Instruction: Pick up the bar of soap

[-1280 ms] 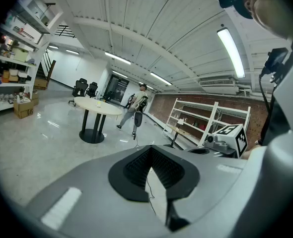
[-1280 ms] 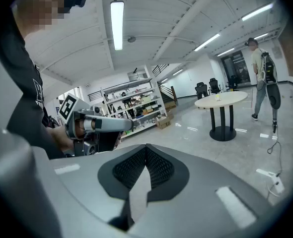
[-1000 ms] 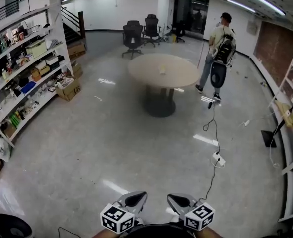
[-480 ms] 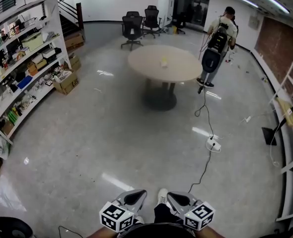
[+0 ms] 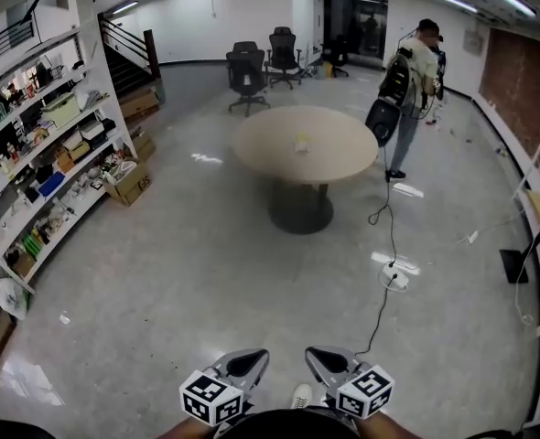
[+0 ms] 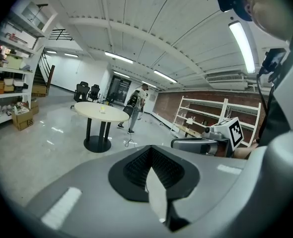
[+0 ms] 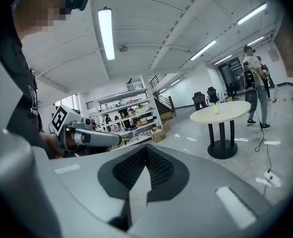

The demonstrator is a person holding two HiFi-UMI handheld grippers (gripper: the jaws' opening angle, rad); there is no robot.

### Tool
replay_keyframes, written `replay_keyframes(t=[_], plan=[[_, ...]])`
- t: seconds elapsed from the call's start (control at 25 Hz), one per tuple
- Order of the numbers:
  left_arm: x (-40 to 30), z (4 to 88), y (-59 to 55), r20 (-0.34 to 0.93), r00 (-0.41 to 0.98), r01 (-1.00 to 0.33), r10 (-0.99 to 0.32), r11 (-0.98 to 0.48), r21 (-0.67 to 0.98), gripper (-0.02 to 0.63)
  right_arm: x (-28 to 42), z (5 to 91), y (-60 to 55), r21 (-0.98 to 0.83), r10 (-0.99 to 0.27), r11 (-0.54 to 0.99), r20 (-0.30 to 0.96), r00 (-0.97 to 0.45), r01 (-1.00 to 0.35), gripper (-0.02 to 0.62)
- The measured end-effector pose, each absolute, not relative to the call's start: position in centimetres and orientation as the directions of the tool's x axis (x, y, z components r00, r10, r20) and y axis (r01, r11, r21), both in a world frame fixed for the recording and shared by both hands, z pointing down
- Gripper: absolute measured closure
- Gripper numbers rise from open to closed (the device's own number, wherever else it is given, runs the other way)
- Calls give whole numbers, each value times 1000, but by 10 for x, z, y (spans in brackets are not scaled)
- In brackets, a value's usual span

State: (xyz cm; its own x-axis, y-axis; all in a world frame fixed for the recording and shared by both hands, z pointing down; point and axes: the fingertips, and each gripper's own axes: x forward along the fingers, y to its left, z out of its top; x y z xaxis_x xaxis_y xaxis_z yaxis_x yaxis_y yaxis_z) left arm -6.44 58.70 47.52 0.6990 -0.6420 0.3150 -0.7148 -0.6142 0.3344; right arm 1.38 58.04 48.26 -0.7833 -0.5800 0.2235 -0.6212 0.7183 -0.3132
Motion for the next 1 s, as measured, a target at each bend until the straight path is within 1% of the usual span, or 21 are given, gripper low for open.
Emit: replay_keyframes(t=[0.24,0.4,0.56,0.76,1.0], plan=[[-26,468,514,303,669,-743,-679,-601,295,600,61,489,518,-303,-574,727,222,-788,-616,591],[-9,474,487,344,670,-742,-658,-601,297,600,82,497,488,-352,-579,700,229,-782,-621,590],[-8,495,444,391,667,-744,-634,-594,307,600,84,508,448,-375,-592,678,230,-772,-632,591],[6,502,387,377,710,-703,-595,-629,332,600,95,521,395,-386,-607,639,279,-744,-666,591],[-22,495,281,334,737,-676,-588,-646,355,600,73,508,301,-347,-630,617,319,-708,-706,591]])
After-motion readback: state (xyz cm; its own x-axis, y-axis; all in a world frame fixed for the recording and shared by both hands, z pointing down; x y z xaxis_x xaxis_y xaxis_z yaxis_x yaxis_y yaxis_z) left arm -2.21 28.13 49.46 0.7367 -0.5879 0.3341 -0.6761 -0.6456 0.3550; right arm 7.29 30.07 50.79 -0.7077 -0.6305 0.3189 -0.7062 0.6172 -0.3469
